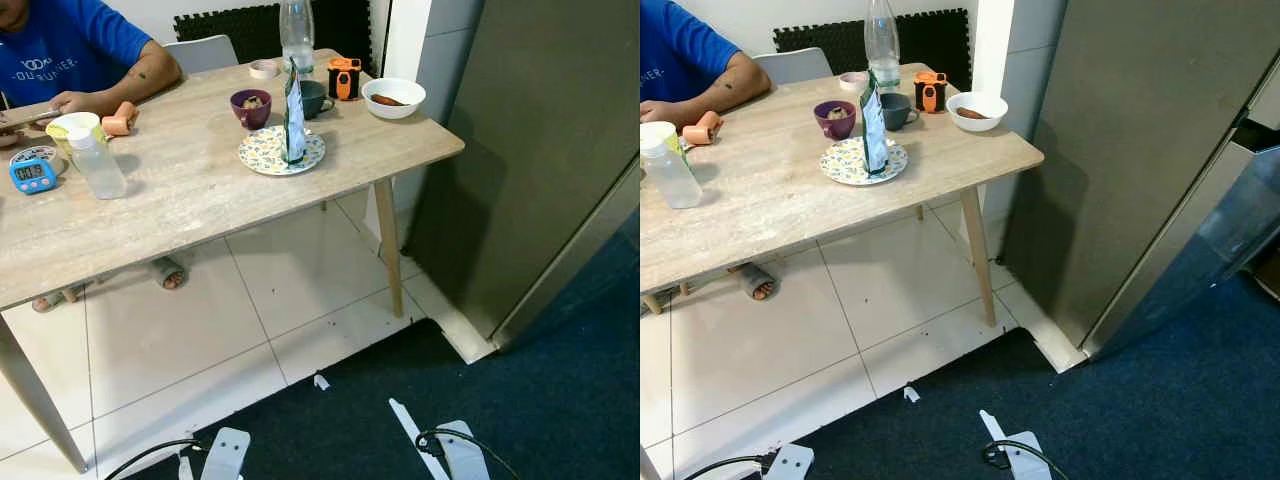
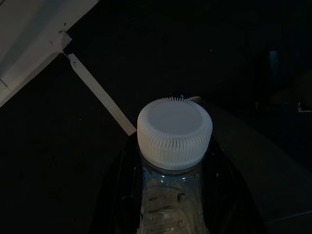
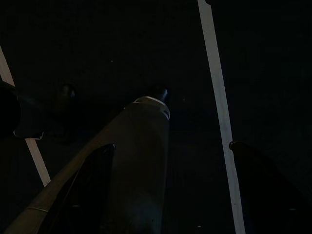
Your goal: Restocking fridge
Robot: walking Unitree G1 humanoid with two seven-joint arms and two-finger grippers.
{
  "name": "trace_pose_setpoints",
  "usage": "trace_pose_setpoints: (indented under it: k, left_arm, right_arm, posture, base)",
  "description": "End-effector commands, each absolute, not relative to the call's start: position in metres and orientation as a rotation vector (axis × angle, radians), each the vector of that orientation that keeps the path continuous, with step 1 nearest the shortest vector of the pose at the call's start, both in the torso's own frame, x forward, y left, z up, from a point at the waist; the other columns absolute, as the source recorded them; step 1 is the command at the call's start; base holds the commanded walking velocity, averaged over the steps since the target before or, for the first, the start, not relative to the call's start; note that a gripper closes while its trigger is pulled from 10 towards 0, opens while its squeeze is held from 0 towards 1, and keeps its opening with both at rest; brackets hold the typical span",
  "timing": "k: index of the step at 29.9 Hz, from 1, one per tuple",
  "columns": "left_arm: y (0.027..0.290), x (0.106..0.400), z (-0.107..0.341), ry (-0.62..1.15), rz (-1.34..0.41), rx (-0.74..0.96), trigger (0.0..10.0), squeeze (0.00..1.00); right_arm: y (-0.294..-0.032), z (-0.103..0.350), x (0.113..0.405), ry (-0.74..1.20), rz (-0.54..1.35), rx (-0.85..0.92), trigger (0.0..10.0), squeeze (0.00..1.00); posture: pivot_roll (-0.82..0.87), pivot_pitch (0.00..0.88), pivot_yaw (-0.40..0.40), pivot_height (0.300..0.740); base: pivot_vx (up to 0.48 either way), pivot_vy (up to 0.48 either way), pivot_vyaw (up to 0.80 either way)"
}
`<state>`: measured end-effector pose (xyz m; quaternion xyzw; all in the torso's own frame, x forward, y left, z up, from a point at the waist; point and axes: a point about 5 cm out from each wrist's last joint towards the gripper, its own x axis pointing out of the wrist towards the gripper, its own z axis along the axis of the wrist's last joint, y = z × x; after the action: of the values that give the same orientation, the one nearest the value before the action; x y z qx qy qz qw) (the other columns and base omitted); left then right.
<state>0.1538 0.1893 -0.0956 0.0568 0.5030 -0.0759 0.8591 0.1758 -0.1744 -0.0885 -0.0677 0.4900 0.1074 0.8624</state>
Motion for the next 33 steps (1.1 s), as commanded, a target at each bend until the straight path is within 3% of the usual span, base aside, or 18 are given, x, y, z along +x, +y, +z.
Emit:
trace_pose_setpoints:
  k: [1, 33]
  left_arm:
    - [0.166, 0.138, -0.104, 1.112, -0.235, 0.045, 10.0, 0.00]
    - [0.165, 0.138, -0.104, 1.111, -0.217, 0.027, 10.0, 0.00]
  right_arm:
    - [-0.178, -0.093, 0.166, 1.065, 0.207, -0.132, 10.0, 0.00]
    - [-0.189, -0.088, 0.174, 1.038, 0.164, -0.188, 10.0, 0.00]
  posture:
    - [-0.02, 0.112, -0.036, 0.740]
    - [-0.03, 0.127, -0.037, 0.740]
  base:
    - [0.000, 0.000, 0.00]
    - [0.000, 0.000, 0.00]
